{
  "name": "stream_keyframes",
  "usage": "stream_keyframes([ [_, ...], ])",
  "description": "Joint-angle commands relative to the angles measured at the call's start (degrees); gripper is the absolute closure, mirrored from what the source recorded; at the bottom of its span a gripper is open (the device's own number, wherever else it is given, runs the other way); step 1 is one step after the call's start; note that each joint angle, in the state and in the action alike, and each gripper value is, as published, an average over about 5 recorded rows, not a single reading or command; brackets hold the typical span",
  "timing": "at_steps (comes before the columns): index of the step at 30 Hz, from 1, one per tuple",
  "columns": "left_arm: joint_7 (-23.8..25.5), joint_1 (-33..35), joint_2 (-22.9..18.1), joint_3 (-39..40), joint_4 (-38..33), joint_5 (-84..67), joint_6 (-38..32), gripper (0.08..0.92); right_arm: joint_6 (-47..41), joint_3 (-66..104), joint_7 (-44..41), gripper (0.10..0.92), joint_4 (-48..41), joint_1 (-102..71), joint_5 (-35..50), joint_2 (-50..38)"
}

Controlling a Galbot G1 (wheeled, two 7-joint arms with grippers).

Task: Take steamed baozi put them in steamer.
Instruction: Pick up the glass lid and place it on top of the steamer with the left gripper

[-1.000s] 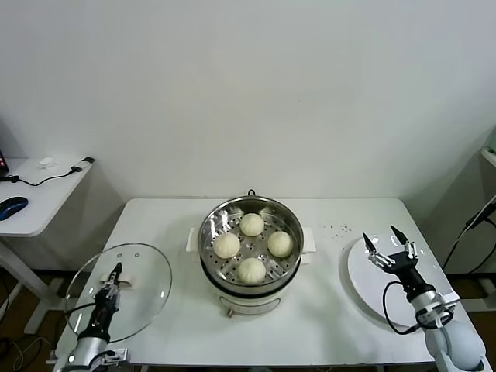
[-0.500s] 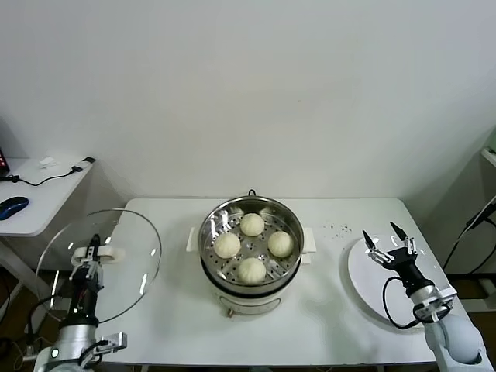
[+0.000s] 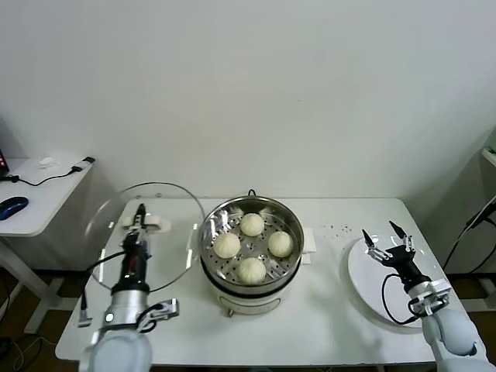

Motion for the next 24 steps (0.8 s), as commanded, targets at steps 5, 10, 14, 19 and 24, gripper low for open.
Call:
stream_keyframes([
  [5,20.0,-21.3,-7.8,27.1,5.3,12.2,13.4,0.850,0.7,0.3,0.2,0.203,-2.4,0.8,-1.3,0.7],
  [10,20.7,-22.5,-13.3,29.1,9.9,14.8,12.6,0.850,1.1,1.0,0.3,0.203,-2.9,0.6,-1.4,1.1],
  [14,20.4,-23.2,-16.8,30.1,13.1,15.1,12.9,0.850,1.6,1.5,0.3,0.203,-3.4,0.5,-1.4,1.0],
  [19,19.8,-23.7,-19.8,30.6,16.8,15.5,12.9,0.850,1.9,1.8,0.2,0.203,-3.7,0.2,-1.4,1.0],
  [24,18.7,-22.7,-20.7,30.5,20.1,15.8,12.8,0.850,2.3,2.3,0.1,0.203,-3.9,-0.1,-1.2,1.0],
])
